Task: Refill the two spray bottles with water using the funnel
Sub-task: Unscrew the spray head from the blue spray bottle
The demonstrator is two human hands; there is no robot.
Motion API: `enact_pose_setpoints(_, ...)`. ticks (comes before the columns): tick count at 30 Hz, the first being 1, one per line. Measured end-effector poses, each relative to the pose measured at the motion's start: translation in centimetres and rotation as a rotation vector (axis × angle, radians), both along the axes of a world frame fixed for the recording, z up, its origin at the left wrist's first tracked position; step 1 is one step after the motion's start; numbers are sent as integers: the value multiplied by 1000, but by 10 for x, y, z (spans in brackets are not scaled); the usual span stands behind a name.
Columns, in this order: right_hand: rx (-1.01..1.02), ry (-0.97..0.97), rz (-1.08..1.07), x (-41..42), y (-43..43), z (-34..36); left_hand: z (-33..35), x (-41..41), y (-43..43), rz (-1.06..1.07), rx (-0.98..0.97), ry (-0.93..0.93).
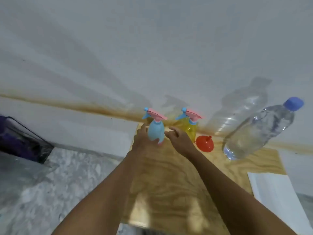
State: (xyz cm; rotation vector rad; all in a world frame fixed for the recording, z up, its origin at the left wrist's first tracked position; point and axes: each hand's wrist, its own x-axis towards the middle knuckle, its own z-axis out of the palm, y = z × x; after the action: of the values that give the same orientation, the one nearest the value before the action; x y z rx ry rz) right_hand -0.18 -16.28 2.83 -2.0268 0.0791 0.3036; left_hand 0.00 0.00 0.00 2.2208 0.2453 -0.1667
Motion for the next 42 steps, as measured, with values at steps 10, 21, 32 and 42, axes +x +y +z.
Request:
enact_pose_setpoints(10, -2, -252, -150, 29, 44, -34, -39, 32, -6, -2, -140, -201)
enact_pose_setpoints(21, 119, -322, -138, 8, 34, 48, 46, -1, 18, -186, -200, -328)
enact_pose_setpoints(32, 330, -283, -184, -76, 10, 139, 142, -89, -2, -301, -357, -289)
enact_pose_setpoints(42, 227, -438, -84, -103, -5, 177, 176, -121, -19, -293, -417, -252)
